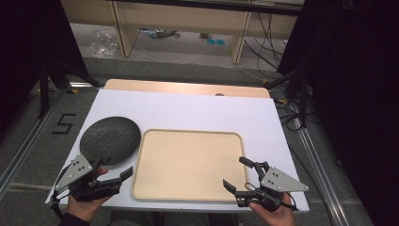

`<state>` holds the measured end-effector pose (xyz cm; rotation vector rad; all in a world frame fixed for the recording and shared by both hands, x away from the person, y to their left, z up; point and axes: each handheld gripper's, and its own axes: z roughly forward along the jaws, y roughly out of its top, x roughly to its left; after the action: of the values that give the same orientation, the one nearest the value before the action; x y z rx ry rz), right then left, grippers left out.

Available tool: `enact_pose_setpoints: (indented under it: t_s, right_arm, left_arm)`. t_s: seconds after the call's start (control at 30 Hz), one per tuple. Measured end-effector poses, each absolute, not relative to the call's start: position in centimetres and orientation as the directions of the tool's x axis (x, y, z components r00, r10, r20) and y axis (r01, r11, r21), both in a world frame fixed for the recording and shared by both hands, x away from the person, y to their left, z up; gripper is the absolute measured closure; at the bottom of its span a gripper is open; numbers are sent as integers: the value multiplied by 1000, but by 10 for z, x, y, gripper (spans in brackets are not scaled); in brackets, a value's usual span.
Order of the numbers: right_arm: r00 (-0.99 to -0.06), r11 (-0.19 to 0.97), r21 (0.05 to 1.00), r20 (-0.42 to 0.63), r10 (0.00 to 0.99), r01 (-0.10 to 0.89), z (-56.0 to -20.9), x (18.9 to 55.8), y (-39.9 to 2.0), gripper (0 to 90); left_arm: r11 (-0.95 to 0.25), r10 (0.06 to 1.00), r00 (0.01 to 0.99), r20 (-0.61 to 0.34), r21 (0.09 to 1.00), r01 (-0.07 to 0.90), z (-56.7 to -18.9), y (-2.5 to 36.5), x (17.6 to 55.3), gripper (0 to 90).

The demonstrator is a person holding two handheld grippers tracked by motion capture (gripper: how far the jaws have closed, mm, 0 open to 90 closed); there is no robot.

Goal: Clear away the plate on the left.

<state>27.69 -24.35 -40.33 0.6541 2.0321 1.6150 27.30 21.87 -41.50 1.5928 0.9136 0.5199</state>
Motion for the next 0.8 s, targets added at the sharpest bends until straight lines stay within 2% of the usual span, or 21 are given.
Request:
enact_pose_setpoints:
  t_s: [0.8]
  right_arm:
    - [-793,221,971,-67,606,87,-403,276,-242,157]
  left_arm:
    - [-3,821,546,-167,955,295,-417,230,280,221]
